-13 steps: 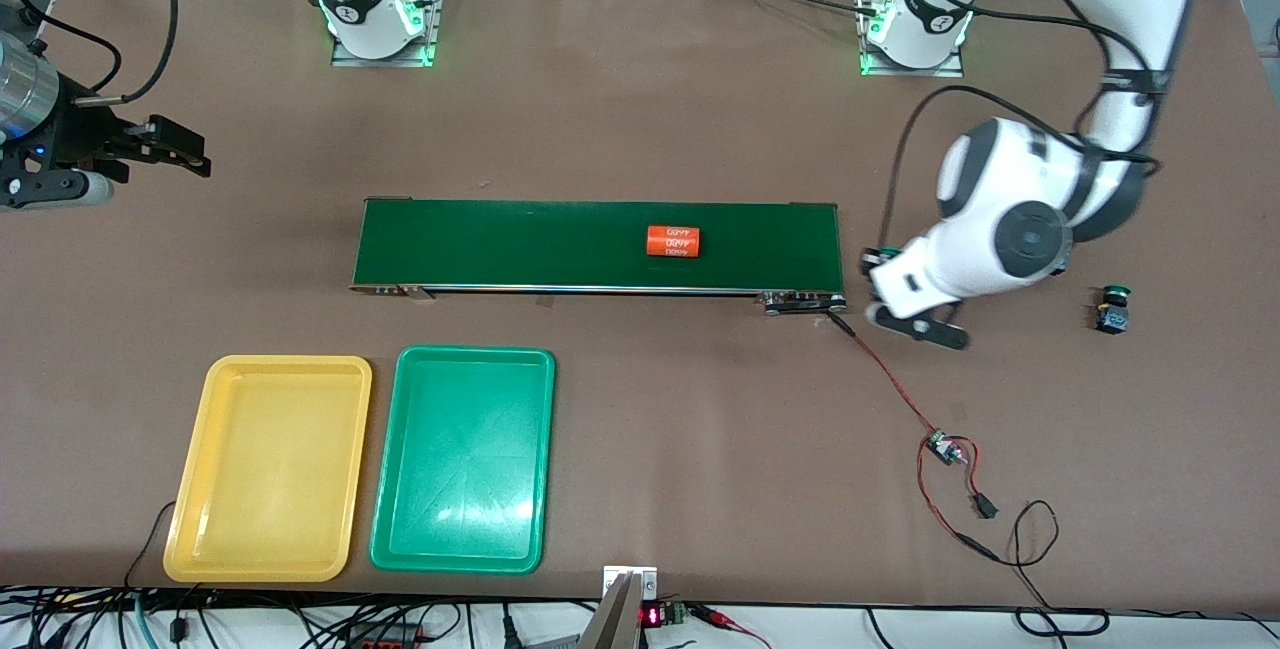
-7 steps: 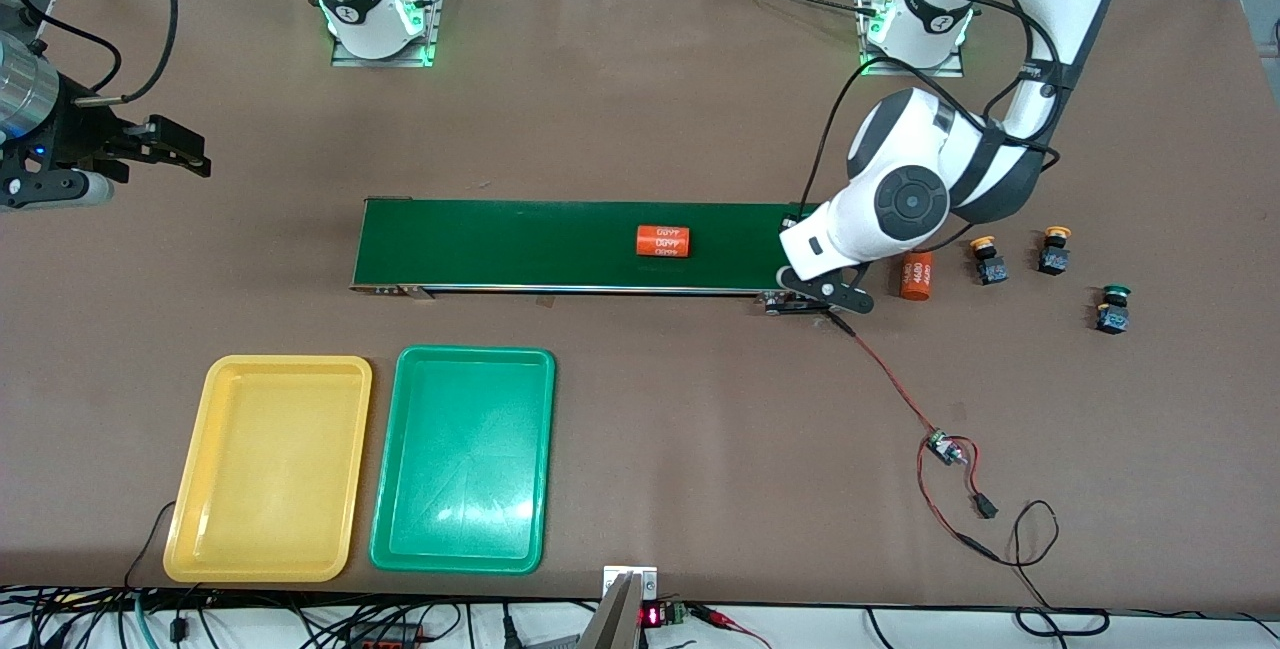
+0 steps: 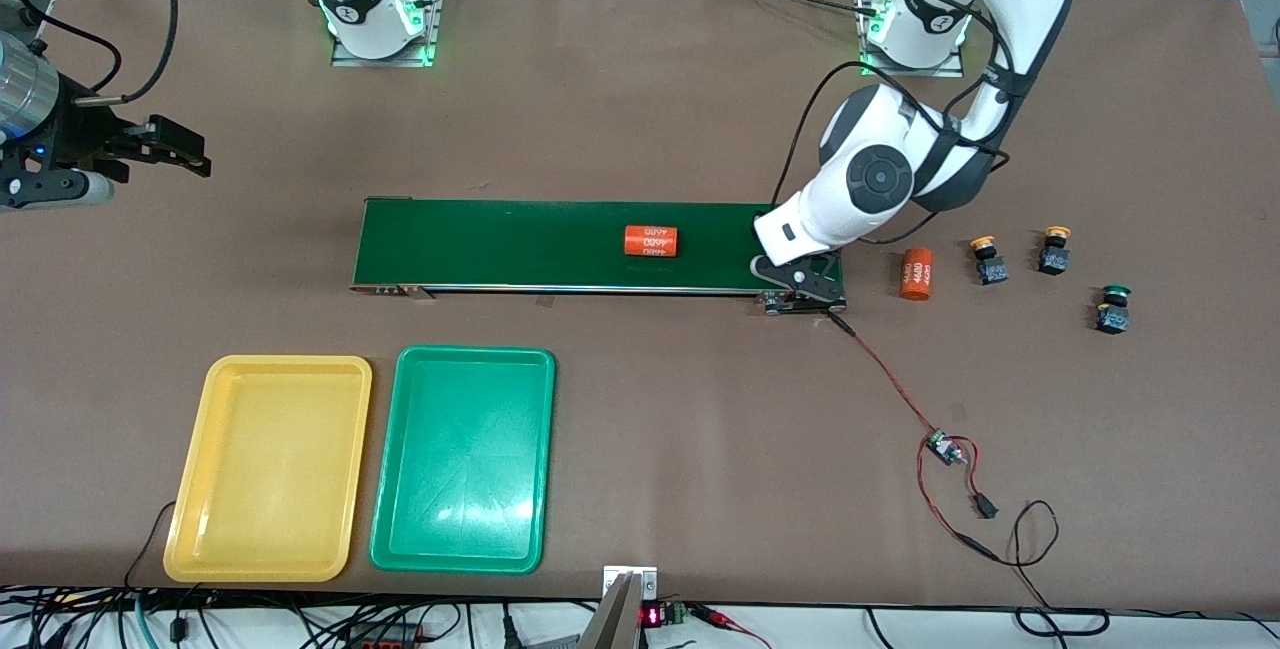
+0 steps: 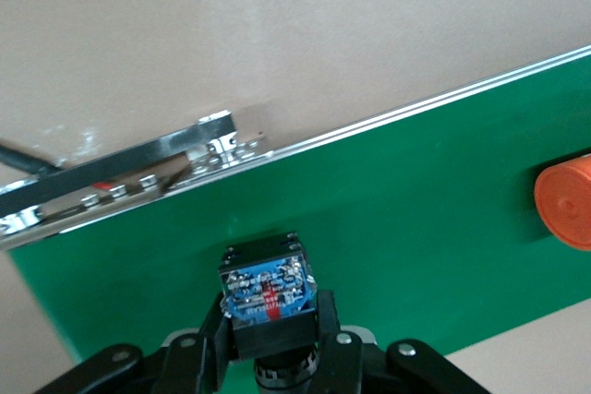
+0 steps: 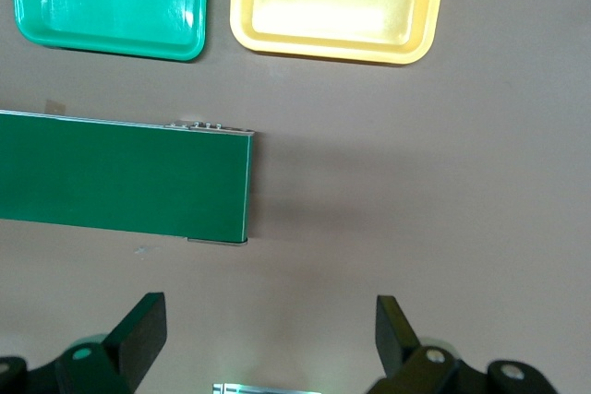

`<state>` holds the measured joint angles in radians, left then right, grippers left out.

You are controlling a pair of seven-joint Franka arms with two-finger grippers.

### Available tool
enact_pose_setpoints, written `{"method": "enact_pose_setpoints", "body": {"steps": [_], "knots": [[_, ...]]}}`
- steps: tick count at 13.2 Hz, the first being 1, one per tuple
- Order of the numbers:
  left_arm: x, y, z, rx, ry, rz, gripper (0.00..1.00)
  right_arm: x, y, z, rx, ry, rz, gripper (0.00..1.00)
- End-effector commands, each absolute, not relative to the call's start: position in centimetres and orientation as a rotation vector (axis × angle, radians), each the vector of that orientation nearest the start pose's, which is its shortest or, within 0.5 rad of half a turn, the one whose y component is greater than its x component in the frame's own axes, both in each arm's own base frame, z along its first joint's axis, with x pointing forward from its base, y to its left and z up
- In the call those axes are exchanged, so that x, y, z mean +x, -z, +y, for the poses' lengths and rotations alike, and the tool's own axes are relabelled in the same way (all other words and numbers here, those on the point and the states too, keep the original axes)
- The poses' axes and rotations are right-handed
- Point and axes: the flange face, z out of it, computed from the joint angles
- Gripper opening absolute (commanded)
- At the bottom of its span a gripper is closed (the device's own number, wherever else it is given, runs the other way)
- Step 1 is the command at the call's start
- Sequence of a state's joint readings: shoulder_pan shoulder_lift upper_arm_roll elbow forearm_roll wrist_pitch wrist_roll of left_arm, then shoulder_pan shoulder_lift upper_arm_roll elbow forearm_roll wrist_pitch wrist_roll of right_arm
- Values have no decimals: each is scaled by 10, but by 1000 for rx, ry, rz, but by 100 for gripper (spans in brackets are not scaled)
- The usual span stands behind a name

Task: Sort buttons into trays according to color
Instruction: 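Place the green-based button on the belt and open the left gripper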

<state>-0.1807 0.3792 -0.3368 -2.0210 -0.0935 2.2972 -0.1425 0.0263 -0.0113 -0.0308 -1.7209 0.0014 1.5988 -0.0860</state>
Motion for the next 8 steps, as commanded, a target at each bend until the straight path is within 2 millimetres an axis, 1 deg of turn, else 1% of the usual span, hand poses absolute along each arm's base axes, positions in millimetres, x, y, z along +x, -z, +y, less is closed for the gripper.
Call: {"method": "enact_pose_setpoints", "body": {"steps": [1,2,3,4,5,6,7,8], "knots": [[511,-263,-287,-3267,-213,452,0,544,-566,-3,-3108,-175,-143,100],[509,-261,-287,-3266,-220,452,3,544,-567,-3,-3108,-173,-143,100],[507,-259,-285,-3263,-230,442,16,544,-567,-3,-3108,-173,-143,100],[507,-258,-286,-3263,-235,436,39,544,-567,-3,-3108,-173,-143,100],[508,-261,-287,-3264,-228,447,99,544,-567,-3,-3108,-173,-143,100],[511,-268,-285,-3265,-217,442,100,544,-567,-3,-3108,-173,-143,100],[516,-280,-280,-3271,-181,429,100,544,-567,-3,-3108,-173,-143,100],[523,-293,-267,-3278,-142,393,100,544,-567,-3,-3108,-173,-143,100]]}}
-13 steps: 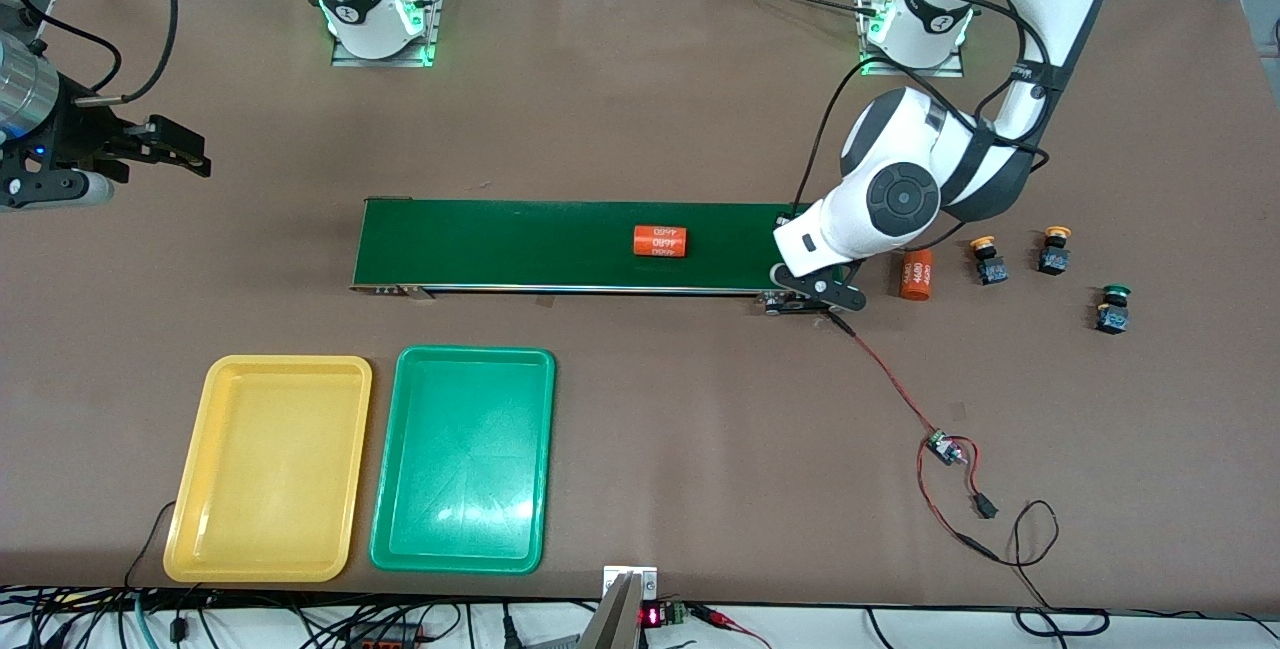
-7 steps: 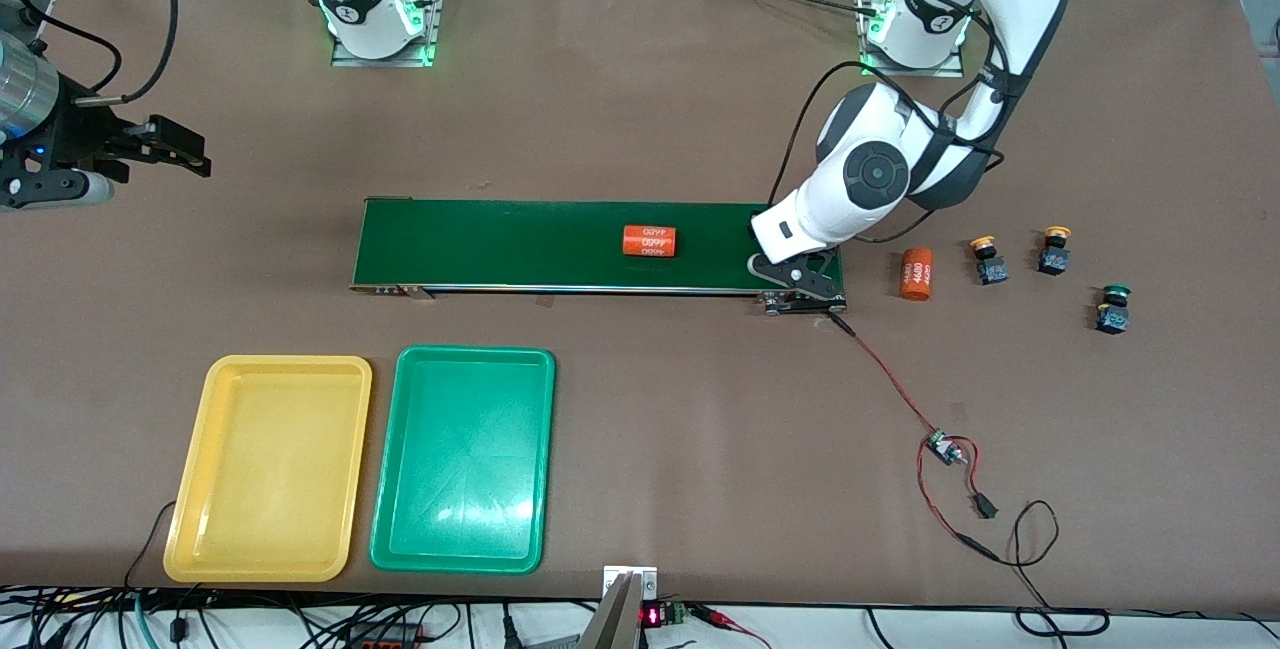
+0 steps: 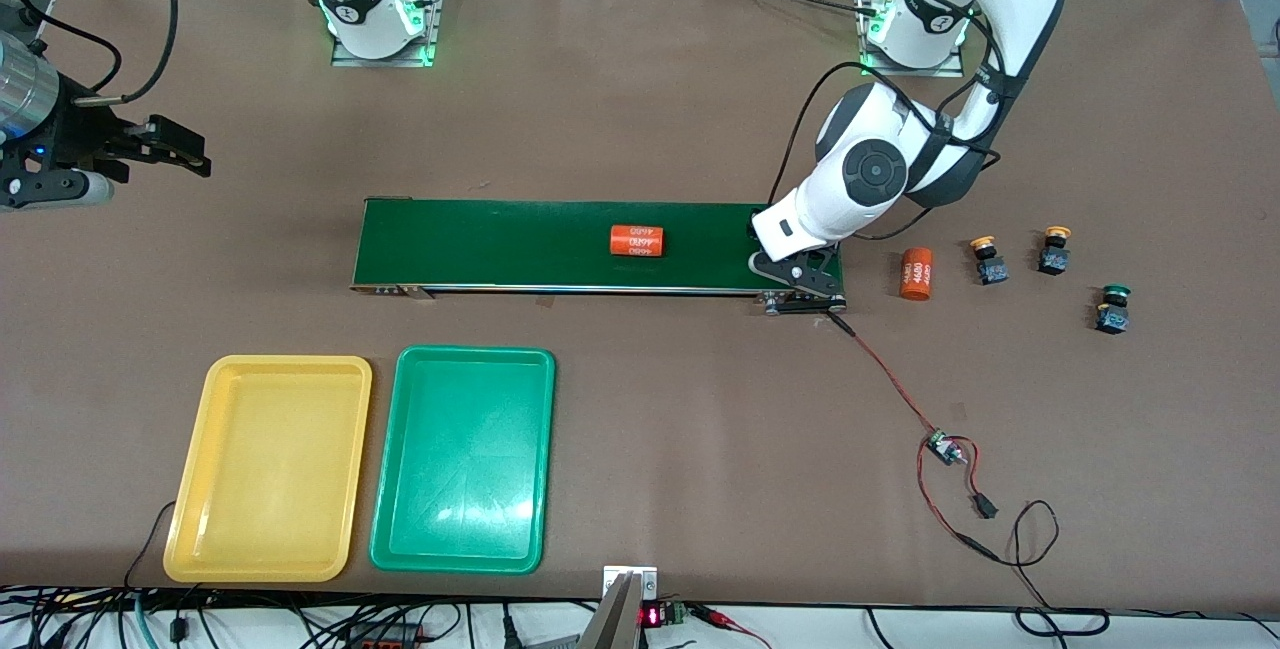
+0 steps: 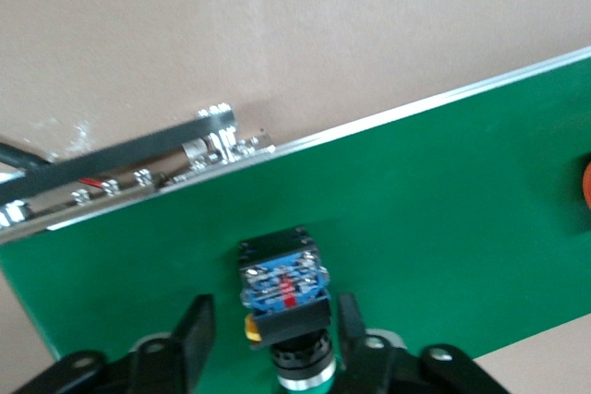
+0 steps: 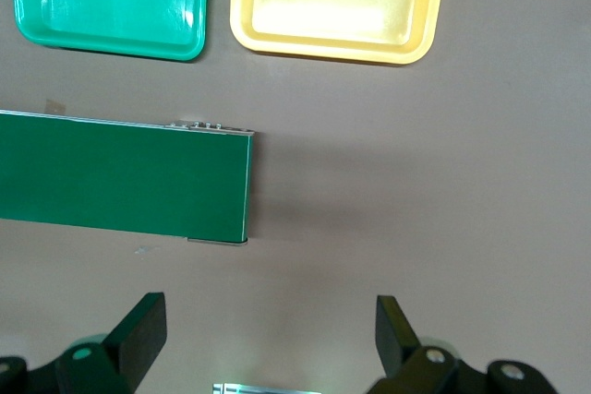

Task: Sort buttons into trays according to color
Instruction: 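Place the green-based button on the belt and open the left gripper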

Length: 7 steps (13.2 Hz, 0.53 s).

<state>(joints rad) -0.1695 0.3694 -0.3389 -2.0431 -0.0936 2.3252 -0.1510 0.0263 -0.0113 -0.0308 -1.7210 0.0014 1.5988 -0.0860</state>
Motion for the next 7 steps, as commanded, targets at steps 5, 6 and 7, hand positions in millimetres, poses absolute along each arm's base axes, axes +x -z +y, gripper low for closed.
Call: {"method": "enact_pose_setpoints", "body": {"steps": [5,6,7], "knots": [[563,-320,-133,-3279,-157,48,100,544,-567,-3,-3109,-173,-141,100],[566,-315,-108,-3280,-172,-25,100,544,-567,-3,-3108,-173,-143,100],[567,-314,-91,-3275,-198,-74,100,544,-567,-3,-3108,-173,-143,100]]}}
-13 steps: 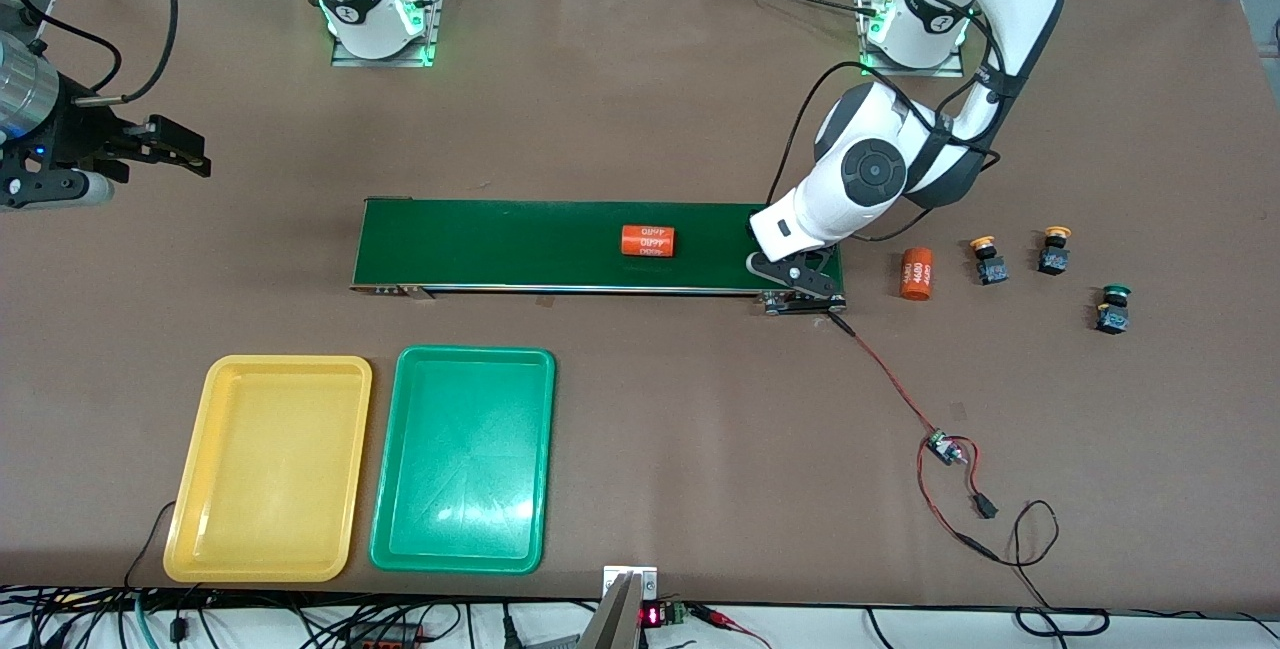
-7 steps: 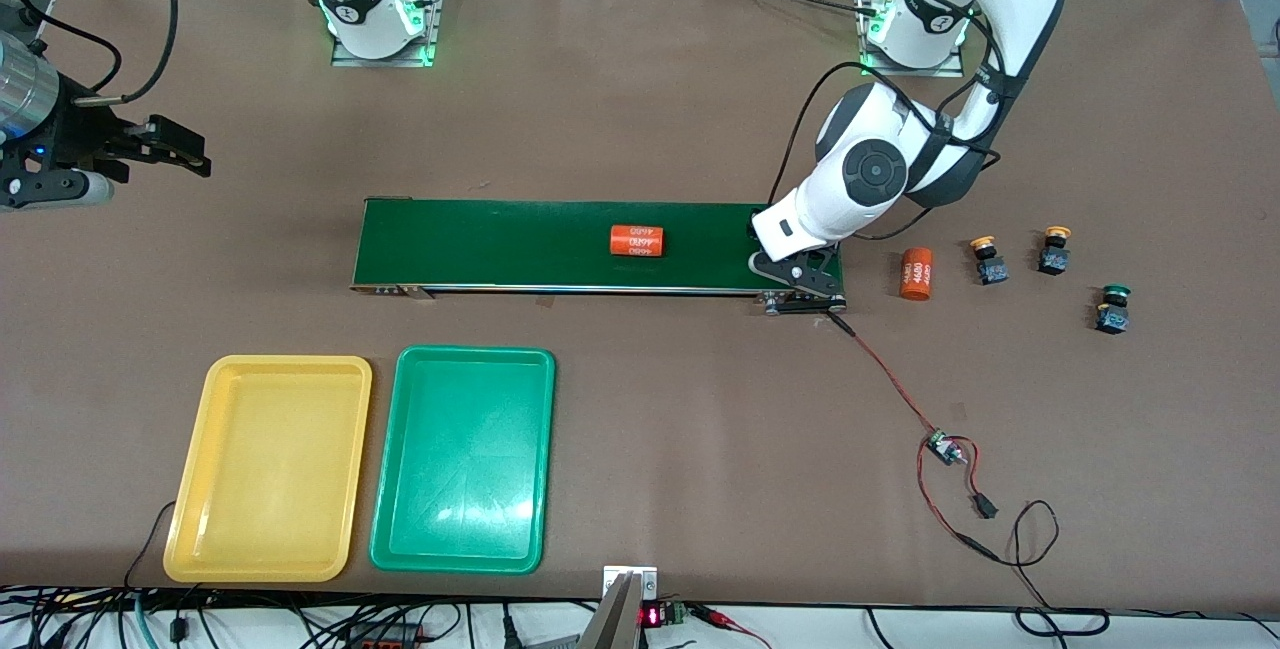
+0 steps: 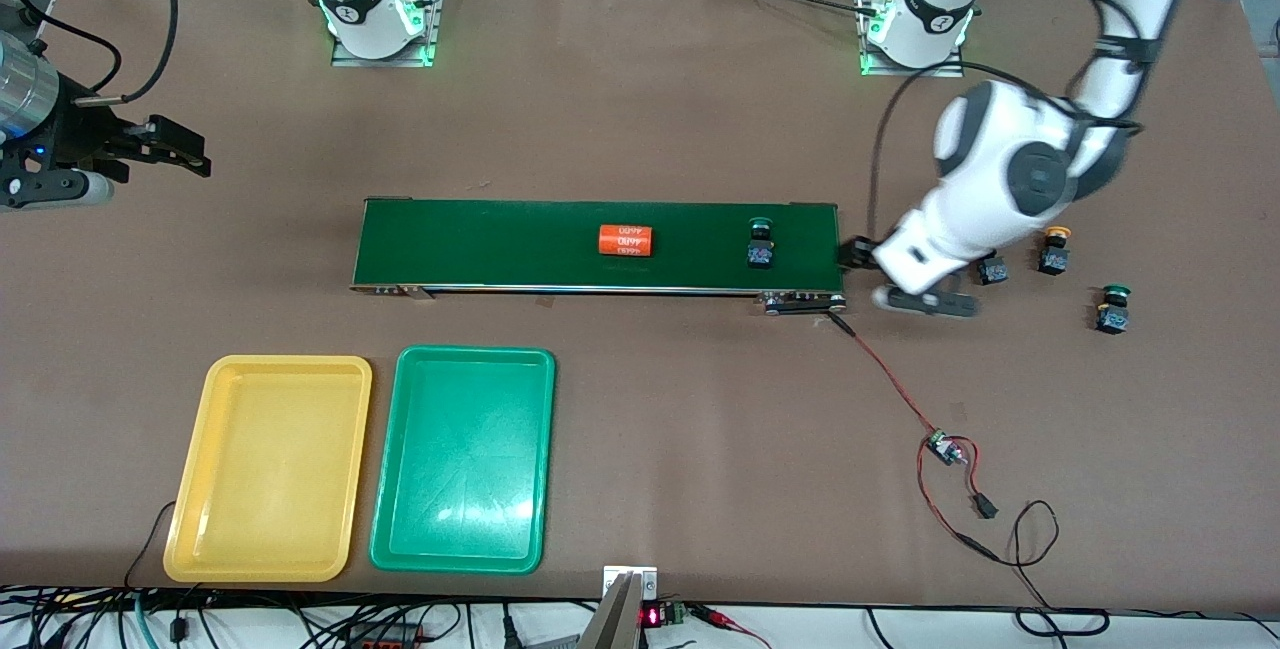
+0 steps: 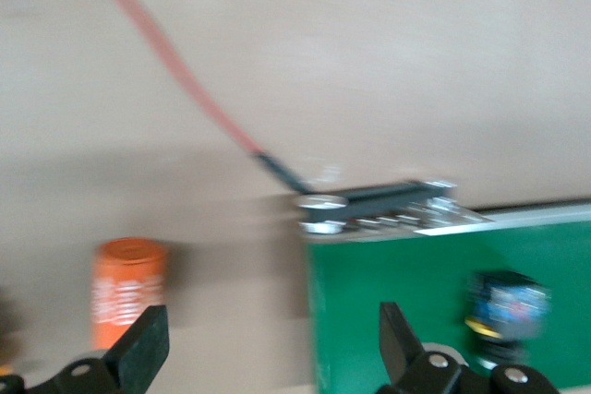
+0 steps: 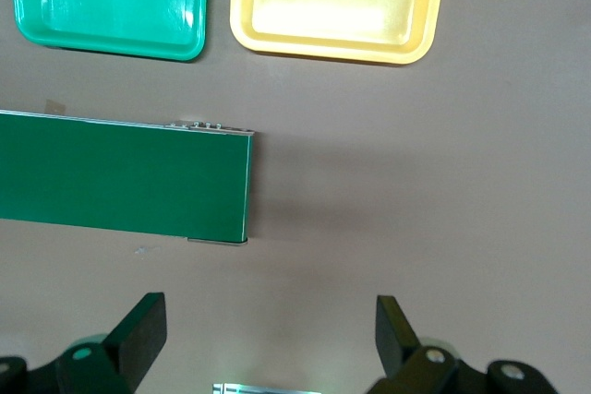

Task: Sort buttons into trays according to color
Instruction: 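Grasp the yellow-based black button with the left gripper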

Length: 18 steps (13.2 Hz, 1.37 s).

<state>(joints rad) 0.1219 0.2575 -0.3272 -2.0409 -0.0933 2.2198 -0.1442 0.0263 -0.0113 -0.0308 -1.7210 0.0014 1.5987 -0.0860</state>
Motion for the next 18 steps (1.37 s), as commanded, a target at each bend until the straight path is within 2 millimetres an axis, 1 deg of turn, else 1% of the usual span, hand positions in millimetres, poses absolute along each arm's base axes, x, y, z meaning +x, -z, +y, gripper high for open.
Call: {"method": "enact_pose_setpoints", "body": {"steps": [1,2,3,4,5,6,7,9,11,12,15,16,17,18], "knots": [[567,-313,-69,-3265,-227,-130,100,544,-567,-3,-3108,-173,-143,100],[569,-312,-39,-3262,-239,-214,100,544,-567,-3,-3108,-173,-143,100],[566,-307,-3,-3257,-273,-301,100,544,-567,-3,-3108,-173,-143,100],[560,-297,21,-3256,-312,-331,100,544,-567,-3,-3109,-173,-141,100],[553,-291,33,-3261,-334,-314,100,544,-566,-3,-3108,-175,-143,100],[546,-284,38,-3257,-360,-323,100,544,-567,-3,-3108,-175,-144,100],[535,-275,51,-3250,-380,-368,100,544,-567,-3,-3108,-173,-143,100],[522,-259,60,-3248,-384,-386,100,544,-567,-3,-3108,-173,-143,100],[514,-251,76,-3252,-384,-399,100,544,-567,-3,-3108,-173,-143,100],[514,-247,78,-3254,-374,-407,100,544,-567,-3,-3108,-173,-143,100],[505,-229,80,-3229,-330,-356,100,544,-566,-3,-3108,-177,-143,100],[504,-221,82,-3222,-288,-335,100,544,-567,-3,-3108,-173,-143,100],[499,-208,86,-3220,-271,-336,100,544,-567,-3,-3108,-173,-143,100],[498,-200,87,-3219,-259,-323,100,544,-567,-3,-3108,-175,-144,100]]}}
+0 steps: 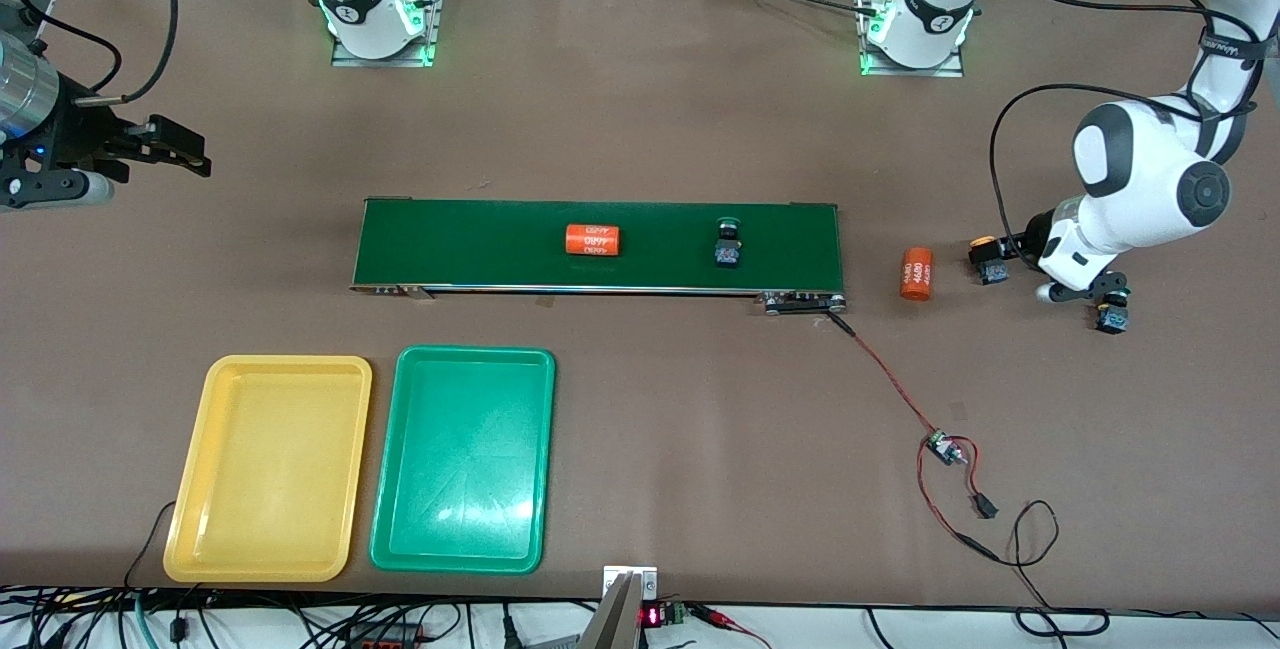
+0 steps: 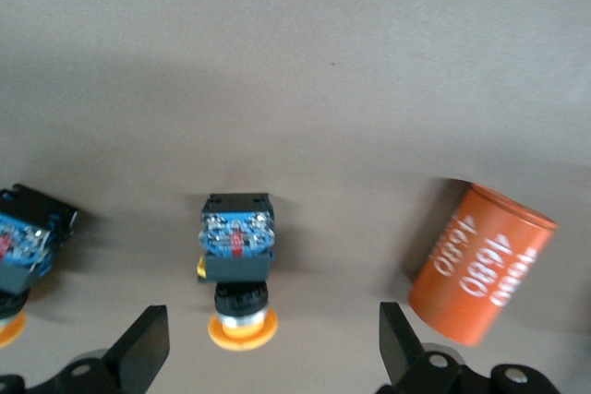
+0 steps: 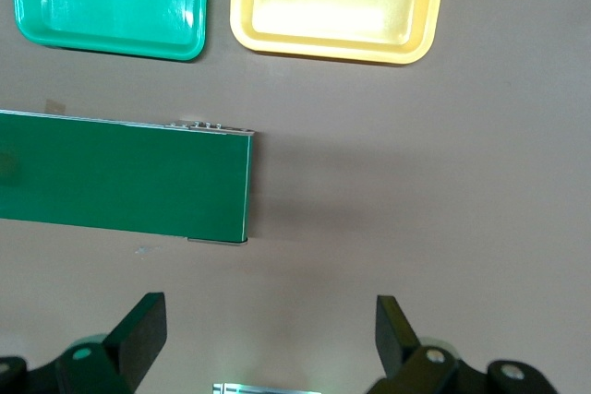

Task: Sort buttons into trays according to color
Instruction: 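Place the yellow-based button on the belt with the left gripper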

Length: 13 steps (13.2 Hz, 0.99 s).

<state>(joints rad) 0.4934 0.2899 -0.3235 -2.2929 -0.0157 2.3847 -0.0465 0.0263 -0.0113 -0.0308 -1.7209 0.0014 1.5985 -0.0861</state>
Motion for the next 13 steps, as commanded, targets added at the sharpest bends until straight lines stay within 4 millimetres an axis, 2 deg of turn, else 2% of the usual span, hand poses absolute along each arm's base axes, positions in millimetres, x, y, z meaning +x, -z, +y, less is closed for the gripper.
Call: {"method": "enact_pose_setpoints", "body": {"steps": [1,4,5,7,8,9,11,13], "knots": [[498,-192,90,-3214,-257,-301,100,544,-566,-3,-3108,-175,-143,100],[494,-178,95,-3218,-271,-310,100,544,-566,-3,-3108,-177,-143,100],[494,-177,96,-3218,-273,-308,89,544,-566,-3,-3108,-177,-143,100],[494,-177,96,-3218,-276,-308,33,544,-566,-3,-3108,-177,-143,100],[494,-177,96,-3217,-278,-305,13,544,-567,-3,-3108,-175,-144,100],[493,-177,95,-3217,-291,-302,1,544,-567,-3,-3108,-175,-144,100],[494,-183,95,-3212,-297,-298,0,544,-566,-3,-3108,-177,-143,100],[501,-207,91,-3196,-264,-269,0,544,-567,-3,-3108,-175,-144,100]]}}
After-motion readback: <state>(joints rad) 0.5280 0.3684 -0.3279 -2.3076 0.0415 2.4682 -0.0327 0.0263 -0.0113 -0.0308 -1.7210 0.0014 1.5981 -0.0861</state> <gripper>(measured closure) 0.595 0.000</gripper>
